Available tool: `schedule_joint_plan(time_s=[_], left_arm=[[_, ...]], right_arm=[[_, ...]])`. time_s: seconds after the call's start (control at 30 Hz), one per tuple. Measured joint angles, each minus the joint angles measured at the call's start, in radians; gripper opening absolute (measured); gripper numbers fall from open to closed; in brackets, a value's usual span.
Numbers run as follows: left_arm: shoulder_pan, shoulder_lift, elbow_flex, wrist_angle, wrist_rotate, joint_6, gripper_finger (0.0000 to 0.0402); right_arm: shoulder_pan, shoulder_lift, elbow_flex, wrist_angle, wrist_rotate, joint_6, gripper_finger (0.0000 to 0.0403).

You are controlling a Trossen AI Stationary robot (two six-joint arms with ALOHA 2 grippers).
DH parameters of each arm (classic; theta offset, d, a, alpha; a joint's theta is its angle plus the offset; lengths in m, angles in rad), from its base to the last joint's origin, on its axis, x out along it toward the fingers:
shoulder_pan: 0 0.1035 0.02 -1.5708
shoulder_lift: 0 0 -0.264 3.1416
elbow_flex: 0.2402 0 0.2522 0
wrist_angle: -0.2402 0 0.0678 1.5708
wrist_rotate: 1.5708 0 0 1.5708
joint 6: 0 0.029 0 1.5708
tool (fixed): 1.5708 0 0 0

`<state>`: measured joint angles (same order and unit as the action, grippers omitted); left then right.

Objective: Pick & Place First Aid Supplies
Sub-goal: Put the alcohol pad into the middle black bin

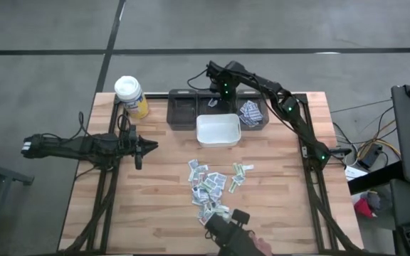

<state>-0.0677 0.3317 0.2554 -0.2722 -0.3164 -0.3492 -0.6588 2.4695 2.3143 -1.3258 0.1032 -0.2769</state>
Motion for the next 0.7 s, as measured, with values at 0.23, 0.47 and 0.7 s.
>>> schedule_joint_plan(time_s=[0.23,0.47,0.7], left_arm=[[0.000,0.000,0.000,-0.010,0.000,0.000,0.0053],[0.000,0.000,0.000,-0.016,-0.001,0.000,0.0053],[0.000,0.000,0.000,-0.016,-0.001,-0.008,0.0053]], right_arm=[[0.001,0.000,-0.054,0.004,0.001,-0.011,0.0047],[0.002,-0.001,-0.047,0.007,0.001,-0.011,0.0093],[0.022,-0.029,0.037,-0.152,-0.008,0.048,0.0133]])
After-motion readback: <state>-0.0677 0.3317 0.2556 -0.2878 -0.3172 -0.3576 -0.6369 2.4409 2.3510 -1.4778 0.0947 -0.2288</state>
